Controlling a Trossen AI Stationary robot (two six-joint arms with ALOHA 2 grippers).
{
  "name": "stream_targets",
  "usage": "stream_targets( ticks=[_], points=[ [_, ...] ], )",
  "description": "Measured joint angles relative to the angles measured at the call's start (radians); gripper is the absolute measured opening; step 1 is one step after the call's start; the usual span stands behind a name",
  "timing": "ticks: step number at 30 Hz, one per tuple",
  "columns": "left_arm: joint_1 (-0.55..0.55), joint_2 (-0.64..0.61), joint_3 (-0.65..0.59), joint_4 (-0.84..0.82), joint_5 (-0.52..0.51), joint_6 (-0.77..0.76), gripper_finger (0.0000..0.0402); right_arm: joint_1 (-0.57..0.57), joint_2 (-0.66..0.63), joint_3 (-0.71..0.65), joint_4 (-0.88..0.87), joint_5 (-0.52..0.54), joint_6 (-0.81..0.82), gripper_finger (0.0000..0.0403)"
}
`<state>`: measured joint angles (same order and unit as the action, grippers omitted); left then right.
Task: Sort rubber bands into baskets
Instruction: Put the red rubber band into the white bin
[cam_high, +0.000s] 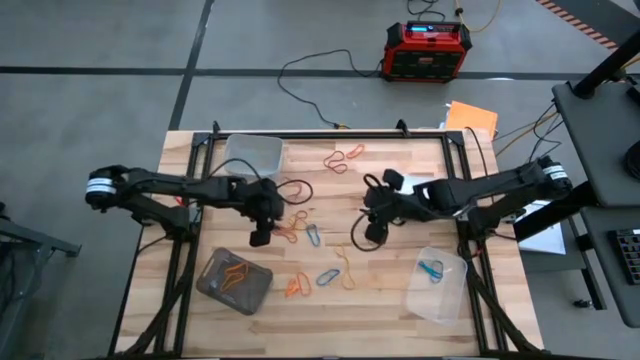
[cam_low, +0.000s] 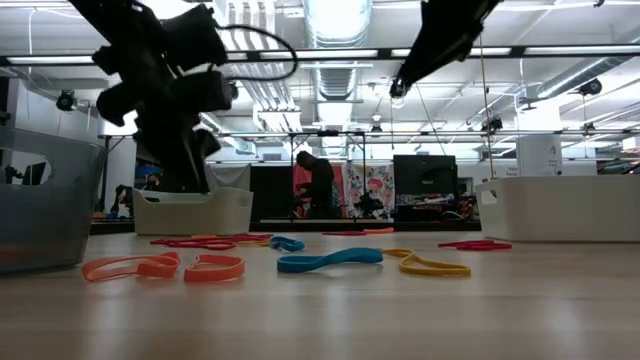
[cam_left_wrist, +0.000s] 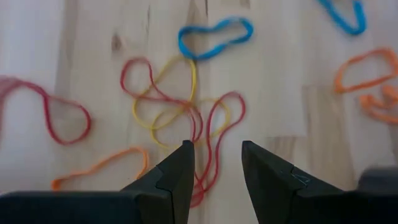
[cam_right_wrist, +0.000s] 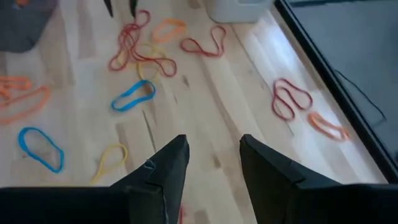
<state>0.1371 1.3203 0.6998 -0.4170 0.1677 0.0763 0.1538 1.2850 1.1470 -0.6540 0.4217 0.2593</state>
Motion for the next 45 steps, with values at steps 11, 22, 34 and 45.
stream_targets(
  ticks=[11, 22, 34, 45],
  points=[
    [0.0, 0.093, 0.0, 0.068, 0.001, 0.029, 0.0118, -0.052, 0.0, -0.035, 0.047, -0.038, -0.075, 0.0135],
    [-0.01, 0.191, 0.0, 0.121, 0.001, 0.032, 0.0098, -0.052, 0.0, -0.061, 0.068, -0.039, -0.077, 0.0142],
    [-0.01, 0.261, 0.0, 0.166, -0.018, 0.011, 0.0046, -0.052, 0.0, -0.061, 0.068, -0.038, -0.077, 0.0143],
    [-0.01, 0.258, 0.006, 0.176, -0.045, 0.037, 0.0001, -0.052, 0.0, -0.061, 0.099, -0.037, -0.076, 0.0146]
  ],
)
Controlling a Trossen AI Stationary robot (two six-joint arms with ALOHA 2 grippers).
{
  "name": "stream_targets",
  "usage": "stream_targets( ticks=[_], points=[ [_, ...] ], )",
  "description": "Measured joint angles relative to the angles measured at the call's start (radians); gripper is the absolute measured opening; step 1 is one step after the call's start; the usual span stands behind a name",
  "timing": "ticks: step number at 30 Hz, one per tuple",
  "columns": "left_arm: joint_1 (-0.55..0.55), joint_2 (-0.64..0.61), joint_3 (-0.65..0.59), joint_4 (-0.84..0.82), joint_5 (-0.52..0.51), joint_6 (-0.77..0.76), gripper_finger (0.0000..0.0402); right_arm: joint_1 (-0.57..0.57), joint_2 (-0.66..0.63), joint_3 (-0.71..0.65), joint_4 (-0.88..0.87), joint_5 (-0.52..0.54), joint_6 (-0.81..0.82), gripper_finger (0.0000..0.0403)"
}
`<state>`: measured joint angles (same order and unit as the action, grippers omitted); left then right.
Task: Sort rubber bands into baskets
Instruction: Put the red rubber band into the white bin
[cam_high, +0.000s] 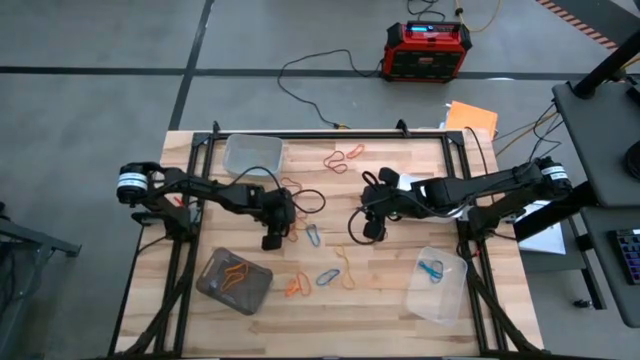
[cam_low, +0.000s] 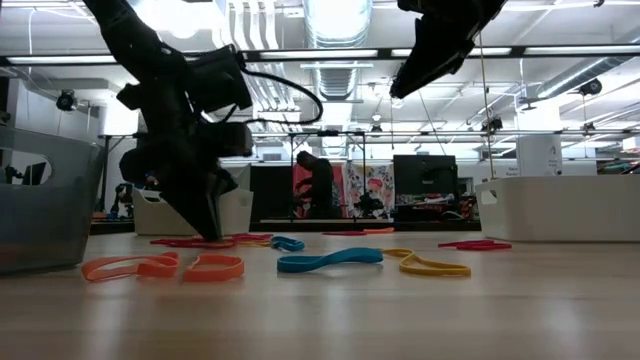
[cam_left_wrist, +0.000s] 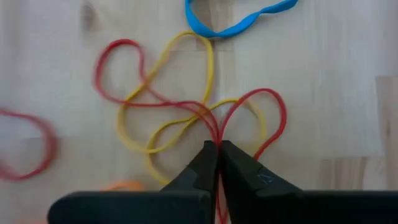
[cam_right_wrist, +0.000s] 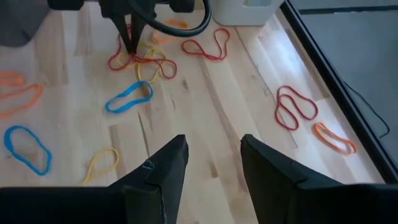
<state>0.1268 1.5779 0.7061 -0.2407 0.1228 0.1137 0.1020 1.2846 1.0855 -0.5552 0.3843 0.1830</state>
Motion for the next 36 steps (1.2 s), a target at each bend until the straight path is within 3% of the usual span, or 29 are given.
stream_targets(
  ticks=[5, 15, 21, 31, 36],
  points=[
    [0.001, -0.099, 0.029, -0.065, -0.059, 0.083, 0.0, 0.0, 0.0, 0.0, 0.022, 0.0, 0.001, 0.0146],
    [0.003, -0.343, 0.1, -0.077, -0.062, 0.238, 0.0, -0.005, 0.003, -0.008, 0.13, 0.009, -0.025, 0.0146],
    [0.008, -0.426, 0.1, -0.116, -0.062, 0.232, 0.0, -0.01, 0.013, -0.013, 0.199, 0.009, -0.081, 0.0146],
    [0.013, -0.378, 0.09, -0.162, -0.061, 0.092, 0.0002, -0.011, 0.06, -0.024, 0.212, 0.008, -0.093, 0.0146],
    [0.013, -0.324, 0.092, -0.22, -0.061, 0.079, 0.0025, -0.011, 0.081, -0.029, 0.215, 0.005, -0.089, 0.0146]
  ],
)
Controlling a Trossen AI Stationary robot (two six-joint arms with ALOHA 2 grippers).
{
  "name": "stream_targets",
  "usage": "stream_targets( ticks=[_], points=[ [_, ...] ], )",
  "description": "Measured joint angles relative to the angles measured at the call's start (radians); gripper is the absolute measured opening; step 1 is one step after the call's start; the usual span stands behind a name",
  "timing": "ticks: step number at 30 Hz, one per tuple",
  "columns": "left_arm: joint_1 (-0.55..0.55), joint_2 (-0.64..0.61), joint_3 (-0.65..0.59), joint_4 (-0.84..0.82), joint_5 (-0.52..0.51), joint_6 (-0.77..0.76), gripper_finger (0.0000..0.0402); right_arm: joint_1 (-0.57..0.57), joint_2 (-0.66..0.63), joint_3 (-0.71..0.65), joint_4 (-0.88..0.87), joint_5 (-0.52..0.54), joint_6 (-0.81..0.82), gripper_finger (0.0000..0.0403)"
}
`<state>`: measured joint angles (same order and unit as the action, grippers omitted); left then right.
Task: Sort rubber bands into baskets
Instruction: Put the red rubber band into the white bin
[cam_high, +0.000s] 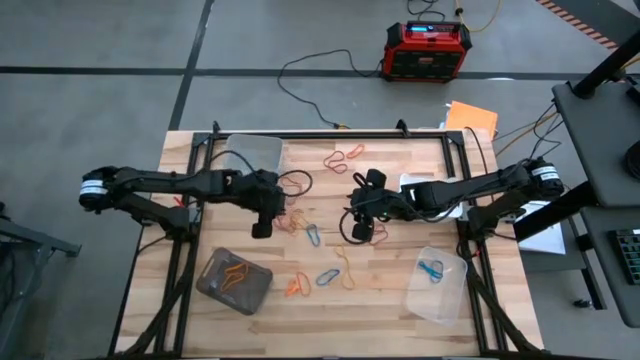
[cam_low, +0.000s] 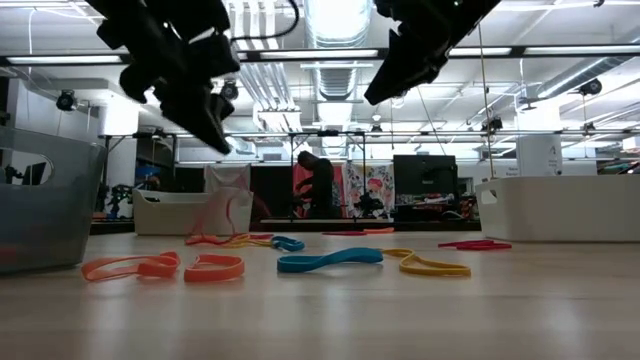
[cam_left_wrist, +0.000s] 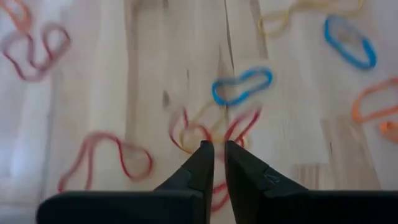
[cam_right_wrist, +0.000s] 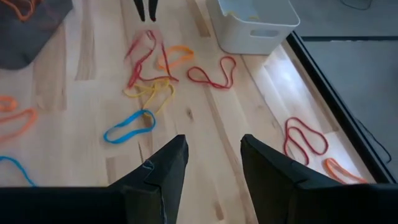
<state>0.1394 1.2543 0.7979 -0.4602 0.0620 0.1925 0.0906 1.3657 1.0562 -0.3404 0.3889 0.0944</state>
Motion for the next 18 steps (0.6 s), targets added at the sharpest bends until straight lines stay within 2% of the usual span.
stream_targets(
  ticks=[9, 15, 18],
  points=[
    [0.0, 0.085, 0.0, -0.012, 0.028, -0.001, 0.0003, 0.0, 0.004, -0.008, 0.017, 0.0, 0.002, 0.0146],
    [0.001, 0.159, -0.002, 0.027, 0.043, 0.024, 0.0025, 0.0, 0.004, -0.017, 0.018, 0.0, 0.002, 0.0146],
    [0.003, 0.204, -0.006, 0.055, 0.091, 0.044, 0.0043, 0.0, 0.004, -0.028, 0.033, 0.0, 0.002, 0.0146]
  ],
)
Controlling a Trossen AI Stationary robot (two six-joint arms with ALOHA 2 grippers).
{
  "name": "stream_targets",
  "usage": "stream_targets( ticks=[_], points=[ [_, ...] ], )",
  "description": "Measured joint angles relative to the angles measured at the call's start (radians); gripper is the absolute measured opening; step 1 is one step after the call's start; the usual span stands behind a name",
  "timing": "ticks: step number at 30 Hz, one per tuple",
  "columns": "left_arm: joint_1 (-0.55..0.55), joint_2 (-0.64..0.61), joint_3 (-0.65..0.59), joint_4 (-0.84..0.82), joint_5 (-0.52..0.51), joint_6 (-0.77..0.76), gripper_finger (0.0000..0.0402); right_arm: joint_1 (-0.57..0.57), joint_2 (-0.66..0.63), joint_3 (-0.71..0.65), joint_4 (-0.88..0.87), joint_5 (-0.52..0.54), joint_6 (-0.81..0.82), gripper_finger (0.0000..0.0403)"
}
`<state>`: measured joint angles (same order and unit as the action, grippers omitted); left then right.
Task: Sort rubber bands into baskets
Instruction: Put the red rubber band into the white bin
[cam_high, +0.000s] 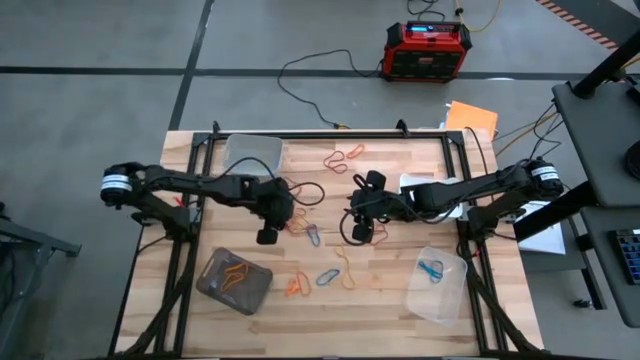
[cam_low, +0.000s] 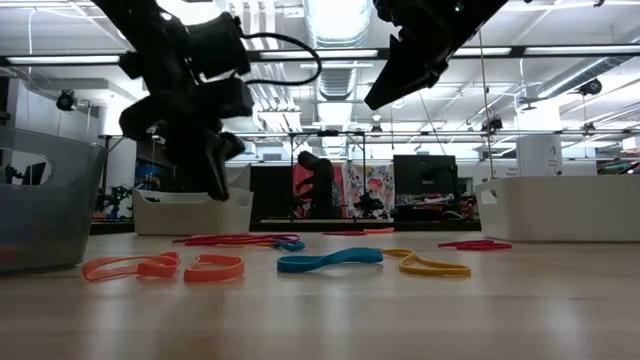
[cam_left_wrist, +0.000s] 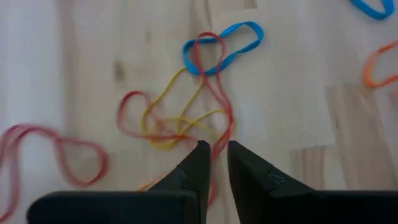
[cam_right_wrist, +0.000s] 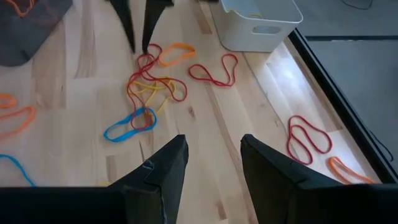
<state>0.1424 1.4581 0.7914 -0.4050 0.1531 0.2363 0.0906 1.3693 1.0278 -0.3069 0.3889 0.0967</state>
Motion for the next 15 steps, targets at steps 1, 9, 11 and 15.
stream_targets(
  ticks=[1, 9, 11, 15],
  points=[
    [0.002, 0.014, 0.0, 0.017, 0.014, 0.001, 0.0048, 0.0, 0.0, -0.003, 0.0, 0.0, 0.0, 0.0146],
    [0.035, 0.114, 0.0, 0.055, 0.056, -0.009, 0.0078, 0.0, 0.0, -0.019, -0.001, -0.004, 0.015, 0.0146],
    [0.043, 0.142, -0.001, 0.072, 0.067, -0.013, 0.0078, 0.0, 0.0, -0.019, 0.0, -0.005, 0.015, 0.0146],
    [0.055, 0.186, -0.001, 0.088, 0.067, -0.03, 0.0075, 0.0, 0.0, -0.019, -0.001, -0.005, 0.015, 0.0146]
  ],
)
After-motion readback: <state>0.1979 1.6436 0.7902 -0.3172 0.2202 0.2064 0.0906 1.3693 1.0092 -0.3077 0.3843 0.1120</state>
